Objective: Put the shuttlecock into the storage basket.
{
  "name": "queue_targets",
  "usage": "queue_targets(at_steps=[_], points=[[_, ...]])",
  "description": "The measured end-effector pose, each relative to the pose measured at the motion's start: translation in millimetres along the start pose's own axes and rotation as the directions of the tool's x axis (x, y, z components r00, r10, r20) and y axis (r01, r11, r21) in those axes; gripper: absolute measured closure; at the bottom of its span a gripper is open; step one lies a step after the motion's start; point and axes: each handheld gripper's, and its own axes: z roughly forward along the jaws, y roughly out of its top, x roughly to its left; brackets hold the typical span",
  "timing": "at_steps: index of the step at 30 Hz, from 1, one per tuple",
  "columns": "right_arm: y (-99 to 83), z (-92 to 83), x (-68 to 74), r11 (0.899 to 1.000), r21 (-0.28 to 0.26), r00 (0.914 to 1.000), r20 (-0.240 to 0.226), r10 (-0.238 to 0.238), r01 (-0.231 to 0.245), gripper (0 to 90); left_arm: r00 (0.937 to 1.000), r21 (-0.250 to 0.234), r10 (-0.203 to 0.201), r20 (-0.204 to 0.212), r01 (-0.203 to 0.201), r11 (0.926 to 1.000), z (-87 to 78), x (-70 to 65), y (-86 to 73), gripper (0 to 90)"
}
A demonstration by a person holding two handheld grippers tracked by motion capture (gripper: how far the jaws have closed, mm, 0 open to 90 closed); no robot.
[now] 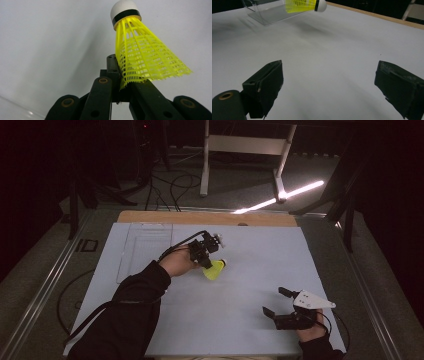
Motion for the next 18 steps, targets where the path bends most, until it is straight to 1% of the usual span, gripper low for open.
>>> queue_targets(at_steps=[5, 9, 11, 12, 13, 14, 15, 18], points=[[0.1, 0.3, -0.1, 1.000, 0.000, 1.0000, 0.002, -0.001, 0.001, 8.7, 0.9999, -0.012, -0.007, -0.014, 0.007, 0.9999, -12.0, 2.1, -3.1, 90.0], [0.0, 0.6, -0.5, 1.000, -0.002, 1.0000, 0.000, 0.002, -0.002, 8.7, 0.9998, -0.021, -0.014, -0.013, 0.014, 0.9997, -22.0, 4.4, -5.0, 90.0], [-0.1, 0.5, -0.6, 1.000, -0.004, 1.0000, -0.003, 0.003, -0.003, 8.7, 0.9997, -0.029, -0.016, -0.021, 0.015, 0.9995, -26.5, 5.1, -6.1, 90.0], [-0.1, 0.6, -0.7, 1.000, -0.006, 1.0000, -0.005, 0.006, -0.006, 8.7, 0.9997, -0.030, -0.021, -0.015, 0.021, 0.9993, -28.3, 5.8, -6.6, 90.0], [-0.1, 0.7, -1.0, 1.000, -0.007, 1.0000, -0.005, 0.008, -0.008, 8.7, 0.9996, -0.034, -0.019, -0.019, 0.018, 0.9993, -30.2, 6.4, -7.3, 90.0], [-0.2, 0.6, -1.5, 1.000, -0.008, 0.9999, -0.008, 0.009, -0.009, 8.7, 0.9994, -0.038, -0.027, -0.021, 0.026, 0.9989, -32.2, 7.3, -7.9, 90.0], [-0.2, 0.4, -1.8, 1.000, -0.008, 0.9998, -0.011, 0.017, -0.017, 8.7, 0.9994, -0.036, -0.024, -0.023, 0.024, 0.9991, -33.9, 8.1, -8.6, 90.0], [-0.4, -0.1, -3.1, 1.000, -0.018, 0.9996, -0.015, 0.024, -0.024, 8.7, 0.9990, -0.047, -0.038, -0.022, 0.037, 0.9982, -39.5, 10.8, -11.9, 90.0]])
